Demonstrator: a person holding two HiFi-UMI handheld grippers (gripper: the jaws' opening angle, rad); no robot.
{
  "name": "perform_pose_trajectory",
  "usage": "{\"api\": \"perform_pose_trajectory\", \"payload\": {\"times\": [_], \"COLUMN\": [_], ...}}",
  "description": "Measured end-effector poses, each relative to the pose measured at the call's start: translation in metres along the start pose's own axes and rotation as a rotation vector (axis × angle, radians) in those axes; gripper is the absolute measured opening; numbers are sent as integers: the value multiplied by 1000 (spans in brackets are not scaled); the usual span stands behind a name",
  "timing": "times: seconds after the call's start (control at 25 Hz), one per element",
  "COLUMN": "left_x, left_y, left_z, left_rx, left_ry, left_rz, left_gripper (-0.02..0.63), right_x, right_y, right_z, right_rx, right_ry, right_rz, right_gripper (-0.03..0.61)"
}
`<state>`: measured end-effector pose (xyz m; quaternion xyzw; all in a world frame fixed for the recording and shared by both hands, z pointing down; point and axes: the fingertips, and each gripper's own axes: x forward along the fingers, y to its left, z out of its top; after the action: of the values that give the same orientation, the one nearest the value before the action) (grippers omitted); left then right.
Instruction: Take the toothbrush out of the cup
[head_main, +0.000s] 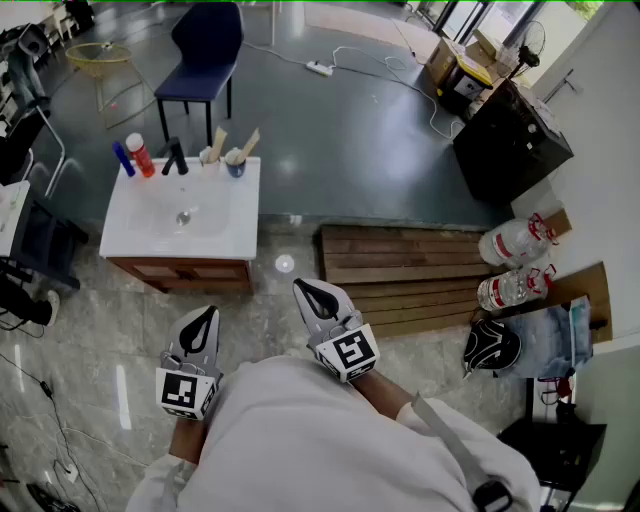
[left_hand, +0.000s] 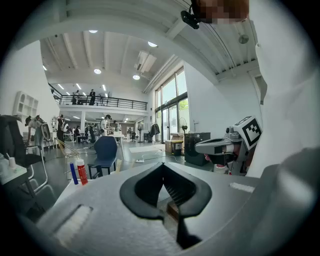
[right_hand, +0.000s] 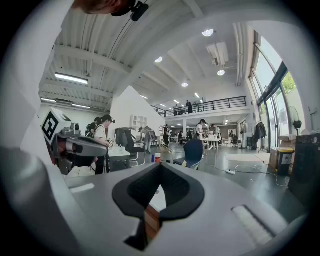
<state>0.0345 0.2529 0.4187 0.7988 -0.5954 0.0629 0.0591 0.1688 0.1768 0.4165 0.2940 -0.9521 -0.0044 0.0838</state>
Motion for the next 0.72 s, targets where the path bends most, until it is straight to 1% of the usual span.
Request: {"api": "perform_pose_trajectory", "payload": {"times": [0.72], "left_x": [3], "left_y": [0], "left_z": [1], "left_rx": [2], "left_ry": [1], "left_rz": [0], "left_gripper": [8], "right_x": [1], "right_y": [0], "right_z": [-4], "right_rx": [8], "right_ry": [0], "right_rz": [11], "right_gripper": [3]}}
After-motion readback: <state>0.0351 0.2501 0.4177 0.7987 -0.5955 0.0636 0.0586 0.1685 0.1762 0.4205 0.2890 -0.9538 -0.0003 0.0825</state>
